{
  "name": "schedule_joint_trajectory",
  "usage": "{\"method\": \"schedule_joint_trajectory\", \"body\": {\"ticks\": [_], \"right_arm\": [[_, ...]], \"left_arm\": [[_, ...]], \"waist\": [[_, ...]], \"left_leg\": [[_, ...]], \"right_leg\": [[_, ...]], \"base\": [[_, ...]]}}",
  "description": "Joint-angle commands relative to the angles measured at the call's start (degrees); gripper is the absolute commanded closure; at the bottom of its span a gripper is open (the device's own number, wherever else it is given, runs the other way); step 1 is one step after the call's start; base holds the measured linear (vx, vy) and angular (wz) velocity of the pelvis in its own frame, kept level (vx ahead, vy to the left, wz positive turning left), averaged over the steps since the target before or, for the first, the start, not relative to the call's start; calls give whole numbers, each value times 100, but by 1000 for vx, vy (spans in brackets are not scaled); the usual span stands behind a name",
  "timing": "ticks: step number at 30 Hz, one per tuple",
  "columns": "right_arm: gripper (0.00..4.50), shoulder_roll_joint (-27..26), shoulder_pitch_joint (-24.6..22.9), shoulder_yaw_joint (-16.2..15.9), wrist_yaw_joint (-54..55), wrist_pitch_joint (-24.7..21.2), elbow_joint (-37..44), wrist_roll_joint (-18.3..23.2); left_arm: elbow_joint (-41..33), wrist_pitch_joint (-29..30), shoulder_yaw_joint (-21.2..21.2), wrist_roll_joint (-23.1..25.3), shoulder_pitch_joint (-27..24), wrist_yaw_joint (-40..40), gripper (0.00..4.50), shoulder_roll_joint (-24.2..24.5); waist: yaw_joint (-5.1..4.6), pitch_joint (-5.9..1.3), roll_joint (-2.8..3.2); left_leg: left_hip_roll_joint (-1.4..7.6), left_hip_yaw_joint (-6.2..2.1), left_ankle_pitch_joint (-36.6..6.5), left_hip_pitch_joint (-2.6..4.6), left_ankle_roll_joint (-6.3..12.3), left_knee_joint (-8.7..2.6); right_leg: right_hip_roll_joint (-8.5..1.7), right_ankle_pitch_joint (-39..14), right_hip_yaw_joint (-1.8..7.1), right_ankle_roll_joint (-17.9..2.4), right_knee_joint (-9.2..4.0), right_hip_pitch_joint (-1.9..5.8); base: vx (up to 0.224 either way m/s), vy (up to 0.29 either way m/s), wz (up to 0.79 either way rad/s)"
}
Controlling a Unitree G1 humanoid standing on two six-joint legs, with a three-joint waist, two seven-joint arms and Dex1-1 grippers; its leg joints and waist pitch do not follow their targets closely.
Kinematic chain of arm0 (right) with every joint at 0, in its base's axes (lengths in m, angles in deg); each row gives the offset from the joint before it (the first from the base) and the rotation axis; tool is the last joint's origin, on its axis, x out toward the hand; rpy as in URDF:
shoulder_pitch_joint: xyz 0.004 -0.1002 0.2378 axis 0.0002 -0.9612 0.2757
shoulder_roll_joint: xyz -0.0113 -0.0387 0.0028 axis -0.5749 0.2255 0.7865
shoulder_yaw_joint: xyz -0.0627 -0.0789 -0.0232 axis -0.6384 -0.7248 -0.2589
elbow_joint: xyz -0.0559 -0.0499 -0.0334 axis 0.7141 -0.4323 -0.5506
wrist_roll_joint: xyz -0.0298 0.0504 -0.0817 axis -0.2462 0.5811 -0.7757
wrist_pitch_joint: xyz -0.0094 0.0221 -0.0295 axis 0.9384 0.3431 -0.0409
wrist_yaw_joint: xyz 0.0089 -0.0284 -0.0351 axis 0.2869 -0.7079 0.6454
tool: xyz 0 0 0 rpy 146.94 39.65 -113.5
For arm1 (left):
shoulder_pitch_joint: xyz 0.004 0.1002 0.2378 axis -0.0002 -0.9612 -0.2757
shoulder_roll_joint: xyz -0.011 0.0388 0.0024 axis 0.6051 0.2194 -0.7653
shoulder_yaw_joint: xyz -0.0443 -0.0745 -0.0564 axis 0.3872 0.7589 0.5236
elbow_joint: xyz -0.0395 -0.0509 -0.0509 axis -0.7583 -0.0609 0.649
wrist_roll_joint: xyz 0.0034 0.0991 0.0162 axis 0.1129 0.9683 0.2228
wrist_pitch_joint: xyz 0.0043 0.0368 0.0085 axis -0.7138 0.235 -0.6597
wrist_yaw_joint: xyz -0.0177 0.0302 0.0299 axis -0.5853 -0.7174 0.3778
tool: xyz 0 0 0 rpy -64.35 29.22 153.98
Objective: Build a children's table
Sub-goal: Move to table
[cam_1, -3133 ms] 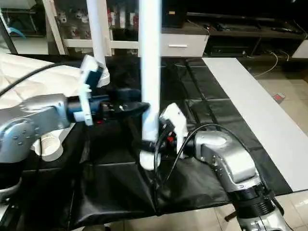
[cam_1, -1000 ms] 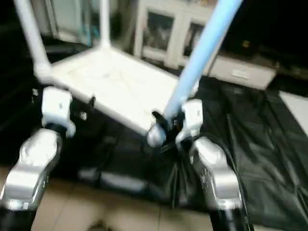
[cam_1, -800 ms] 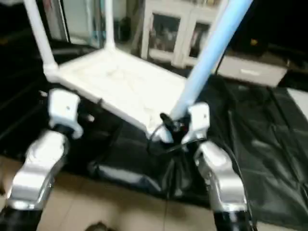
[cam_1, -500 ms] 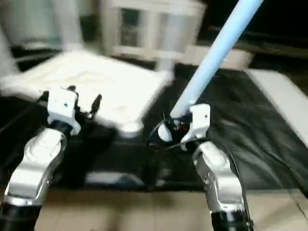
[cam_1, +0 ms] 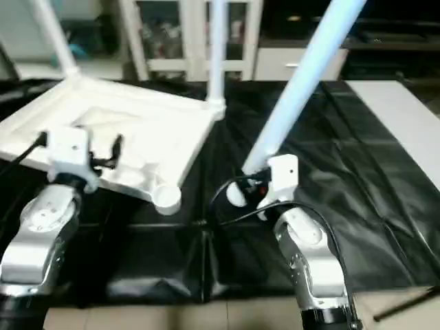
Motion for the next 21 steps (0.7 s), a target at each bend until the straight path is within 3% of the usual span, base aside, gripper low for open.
{"method": "schedule_joint_trajectory", "body": {"ticks": [1, 2, 3, 4, 5, 6, 7, 8, 9, 10, 11, 12, 13, 14, 15, 16, 17, 18, 20, 21], "right_arm": [[265, 26, 20, -94, -87, -52, 281, 54], [265, -52, 22, -43, -51, -33, 270, 132], [265, -58, 23, -38, -48, -31, 267, 139], [265, -104, 31, 5, -27, -16, 243, 196], [265, -160, 34, 79, 10, -49, 225, 290], [265, -142, 65, 106, 37, -32, 196, 269], [265, -124, 78, 114, 46, -21, 184, 247], [265, -89, 99, 141, 61, 13, 153, 200], [265, -89, 99, 141, 61, 13, 153, 200], [265, -76, 105, 188, 90, 21, 126, 186], [265, -60, 106, 229, 110, 17, 119, 179], [265, -40, 109, 264, 117, 4, 122, 185], [265, -40, 109, 264, 117, 4, 122, 185], [265, 15, 117, 319, 93, -8, 109, 199], [265, 30, 118, 325, 91, -11, 107, 197], [265, 81, 125, 340, 86, -21, 99, 187], [265, 133, 137, 351, 88, -32, 88, 176], [265, 183, 153, 363, 91, -40, 76, 183], [265, 261, 184, 400, 68, -75, 57, 183], [265, 282, 197, 417, 38, -99, 49, 197]], "left_arm": [[-229, 29, -22, -77, -94, 17, 39, -117], [-257, -17, -9, -169, -189, -1, 39, -188], [-258, -19, -10, -179, -202, -6, 39, -195], [-265, -38, -20, -255, -298, -45, 39, -251], [-268, -31, -48, -288, -379, -83, 39, -275], [-187, -96, -68, -342, -482, -186, 39, -279], [-143, -116, -79, -358, -514, -232, 39, -274], [-32, -175, -78, -378, -516, -298, 39, -277], [-32, -175, -78, -378, -516, -298, 39, -277], [65, -277, -99, -379, -471, -410, 39, -228], [140, -387, -127, -376, -431, -534, 39, -175], [199, -490, -177, -406, -390, -705, 39, -117], [199, -490, -177, -406, -390, -705, 39, -117], [296, -518, -246, -483, -317, -969, 39, -41], [312, -509, -258, -486, -301, -1003, 39, -24], [365, -469, -291, -488, -245, -1093, 39, 27], [426, -413, -292, -482, -170, -1123, 39, 52], [490, -373, -260, -489, -83, -1111, 39, 34], [608, -330, -222, -592, 112, -1164, 39, -2], [649, -323, -217, -659, 173, -1225, 39, -3]], "waist": [[79, -542, -13], [-117, -493, -4], [-172, -509, 100], [-354, -498, -2], [-452, -424, 32], [-366, -292, -130], [-378, -318, -256], [-212, -187, -398], [6, -386, -568], [86, -379, -540], [77, -328, -538], [73, -325, -392], [65, -350, -300], [17, -352, -181], [-8, -363, -172], [-10, -357, -134], [-33, -327, -154], [-45, -249, -124], [-40, -206, -87], [-24, -198, -93]], "left_leg": [[-347, -64, 2164, -449, 2547, -10], [-230, -506, 3281, -206, 2999, 59], [-159, -786, 3722, 193, 3156, 72], [-1, -1157, 4043, 520, 3442, 29], [448, -1328, 3598, 975, 3164, -19], [434, -1200, 2908, 673, 2719, -186], [236, -1033, 2716, 619, 2454, -112], [-498, -496, 2227, 9, 1767, 277], [-525, -366, 1311, -576, 1229, 577], [-388, -352, 1218, -637, 779, 580], [-342, -225, 1647, -626, -7, 261], [-311, -121, 2001, -544, -342, 1], [-208, -131, 2091, -509, -330, -36], [33, -193, 1947, -487, -303, -88], [218, -243, 1690, -395, -397, -111], [272, -262, 1510, -358, -427, -140], [341, -239, 1220, -307, -453, -189], [375, -196, 573, -289, -512, -266], [398, -104, -291, -251, -536, -330], [415, -40, -478, -258, -505, -353]], "right_leg": [[-256, 1274, 78, -1413, -106, 802], [-36, 992, -205, -841, -28, 513], [43, 593, -275, -600, 130, 190], [88, -29, -301, -284, 275, -186], [-128, -991, -13, 50, 443, -675], [-284, -461, 184, 201, 495, -612], [-358, 71, 335, 92, 241, -563], [-509, 798, 682, -247, -142, 88], [-764, 1866, 1135, -105, -146, 899], [-851, 2949, 1107, -7, -14, 903], [-519, 5253, 709, 242, 194, 774], [-200, 5932, 455, 421, 245, 613], [-194, 5878, 440, 429, 247, 568], [-239, 5113, 424, 326, 255, 504], [-303, 4067, 412, 134, 155, 440], [-338, 3588, 420, -12, 120, 418], [-372, 2825, 426, -336, 21, 375], [-405, 1843, 423, -609, -78, 332], [-461, 617, 445, -854, -180, 325], [-480, 220, 460, -895, -227, 305]], "base": [[119, 14, 51], [119, 14, 51], [134, -24, 64], [111, -78, 44], [111, -78, 44], [57, -93, 20], [67, -102, 6], [67, -102, 6], [118, -106, 9], [83, -73, 5], [80, -99, 4], [0, 0, 0], [0, 0, 0], [0, 0, 0], [-61, -15, -3], [0, 0, 0], [0, 0, 0], [-51, 20, 8], [-87, 41, 8], [-94, 37, 6]]}}
